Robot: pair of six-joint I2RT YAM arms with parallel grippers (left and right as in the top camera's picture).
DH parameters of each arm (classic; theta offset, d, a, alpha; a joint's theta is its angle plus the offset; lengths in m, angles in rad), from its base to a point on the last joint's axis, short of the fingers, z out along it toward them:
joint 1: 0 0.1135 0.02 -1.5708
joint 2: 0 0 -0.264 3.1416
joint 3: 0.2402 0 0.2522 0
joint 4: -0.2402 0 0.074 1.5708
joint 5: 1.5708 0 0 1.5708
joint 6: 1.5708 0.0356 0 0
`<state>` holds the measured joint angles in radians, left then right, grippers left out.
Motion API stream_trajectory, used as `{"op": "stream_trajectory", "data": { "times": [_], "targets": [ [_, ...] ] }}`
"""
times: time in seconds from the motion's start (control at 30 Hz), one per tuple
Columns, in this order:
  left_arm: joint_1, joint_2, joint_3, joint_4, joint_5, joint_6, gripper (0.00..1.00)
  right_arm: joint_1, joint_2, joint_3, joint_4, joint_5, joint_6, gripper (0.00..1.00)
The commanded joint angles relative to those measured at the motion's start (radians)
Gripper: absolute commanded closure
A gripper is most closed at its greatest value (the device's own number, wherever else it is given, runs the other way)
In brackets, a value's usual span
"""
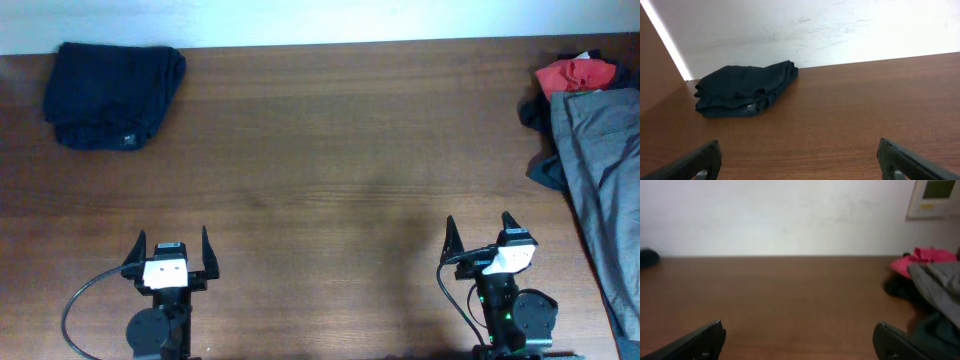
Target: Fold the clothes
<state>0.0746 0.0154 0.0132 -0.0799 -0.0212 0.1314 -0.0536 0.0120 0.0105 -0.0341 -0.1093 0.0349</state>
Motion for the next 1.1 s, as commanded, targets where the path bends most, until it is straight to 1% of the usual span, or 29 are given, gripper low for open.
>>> {"op": "stream_trajectory", "data": {
  "times": [0.0,0.1,0.17,0.33,0.4,0.53,0.63,0.77,0.9,0.97,1.07],
  "targets": [
    [0.005,-0.01,-0.004,-0.004,0.018,0.013,0.01,-0.006,-0.008,-0.005,0.041,-0.085,0.065,0.01],
    [0.005,-0.01,-0.004,-0.004,0.018,0.013,0.01,-0.006,-0.008,-0.005,0.06,-0.185,0.106,0.01],
    [0.005,-0.01,-0.004,-0.004,0.018,0.013,0.01,-0.006,-0.008,-0.005,0.085,-0.225,0.105,0.01],
    [0.005,-0.01,-0.004,-0.004,0.018,0.013,0.01,-0.006,-0.008,-0.005,0.235,-0.286,0.105,0.01],
    [0.005,-0.01,-0.004,-0.004,0.018,0.013,0.01,-0.006,-0.008,-0.005,0.32,-0.35,0.105,0.01],
    [0.005,-0.01,-0.004,-0.004,0.018,0.013,0.01,-0.006,-0.008,-0.005,0.399,-0.423,0.105,0.01],
    [0.005,-0.01,-0.004,-0.004,0.018,0.013,0.01,-0.006,-0.008,0.002,0.407,-0.413,0.104,0.01],
    [0.005,-0.01,-0.004,-0.004,0.018,0.013,0.01,-0.006,-0.006,0.041,0.41,-0.294,0.093,0.01],
    [0.005,-0.01,-0.004,-0.004,0.018,0.013,0.01,-0.006,0.04,0.137,0.339,-0.185,-0.03,0.01],
    [0.005,-0.01,-0.004,-0.004,0.018,0.013,0.01,-0.006,0.096,0.197,0.29,-0.136,-0.084,0.01],
    [0.005,-0.01,-0.004,-0.004,0.018,0.013,0.01,-0.006,0.21,0.281,0.264,-0.082,-0.138,0.01]
  ]
}}
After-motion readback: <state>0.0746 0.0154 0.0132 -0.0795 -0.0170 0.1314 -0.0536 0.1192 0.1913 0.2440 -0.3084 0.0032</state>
